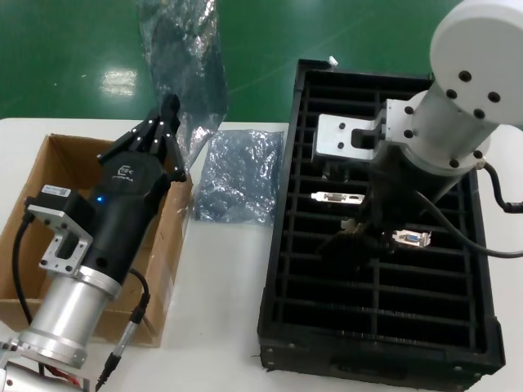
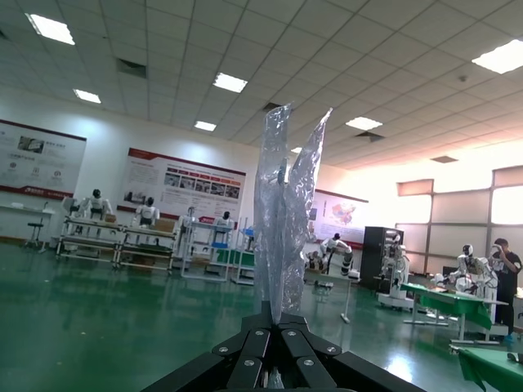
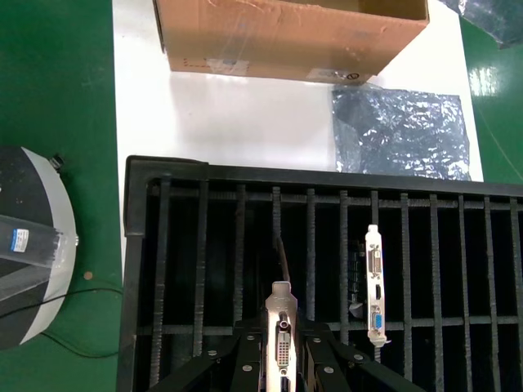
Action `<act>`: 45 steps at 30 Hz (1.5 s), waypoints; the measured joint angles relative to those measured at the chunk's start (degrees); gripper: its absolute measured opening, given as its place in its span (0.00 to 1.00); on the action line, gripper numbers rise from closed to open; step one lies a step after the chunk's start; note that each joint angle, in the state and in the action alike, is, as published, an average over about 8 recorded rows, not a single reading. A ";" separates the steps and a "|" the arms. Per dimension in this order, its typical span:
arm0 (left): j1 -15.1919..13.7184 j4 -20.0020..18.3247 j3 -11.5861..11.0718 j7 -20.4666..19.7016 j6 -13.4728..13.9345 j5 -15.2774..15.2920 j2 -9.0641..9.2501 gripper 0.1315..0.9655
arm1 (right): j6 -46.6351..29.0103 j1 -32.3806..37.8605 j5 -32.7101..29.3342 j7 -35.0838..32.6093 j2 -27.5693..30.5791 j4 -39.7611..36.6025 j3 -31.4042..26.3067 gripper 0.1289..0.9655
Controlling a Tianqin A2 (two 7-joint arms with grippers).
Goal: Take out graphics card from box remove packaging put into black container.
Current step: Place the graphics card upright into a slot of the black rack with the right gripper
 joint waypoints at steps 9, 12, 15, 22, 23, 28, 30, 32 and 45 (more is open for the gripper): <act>0.04 0.13 0.25 0.54 0.13 0.70 0.41 0.01 | 0.00 0.85 0.40 1.98 1.10 3.01 -0.01 0.07; 0.15 -0.04 0.56 0.73 0.07 1.06 0.59 0.01 | 0.00 1.03 0.62 2.68 1.45 3.94 0.00 0.07; 0.24 -0.19 0.80 1.08 -0.02 1.46 0.78 0.01 | 0.00 1.00 0.94 3.19 1.72 4.58 0.00 0.07; 0.20 0.03 0.94 2.44 -0.09 2.20 1.13 0.01 | 0.00 0.32 1.81 3.54 2.21 4.97 0.01 0.07; 0.17 0.10 0.92 2.66 -0.07 2.27 1.17 0.01 | 0.00 0.20 1.92 3.53 2.26 4.95 0.01 0.07; 0.06 0.40 0.84 3.64 0.10 2.53 1.42 0.01 | 0.00 -0.24 1.98 3.29 2.30 4.47 0.01 0.07; 0.04 0.47 0.84 3.93 0.17 2.59 1.52 0.01 | 0.00 -0.30 1.72 3.04 2.20 4.07 0.01 0.07; 0.02 0.52 0.84 4.17 0.22 2.64 1.60 0.01 | 0.00 -0.30 1.37 2.72 2.03 3.58 0.01 0.07; -0.41 1.25 0.55 5.05 0.36 2.71 1.69 0.01 | 0.00 -0.24 -0.01 0.21 0.68 0.19 0.01 0.07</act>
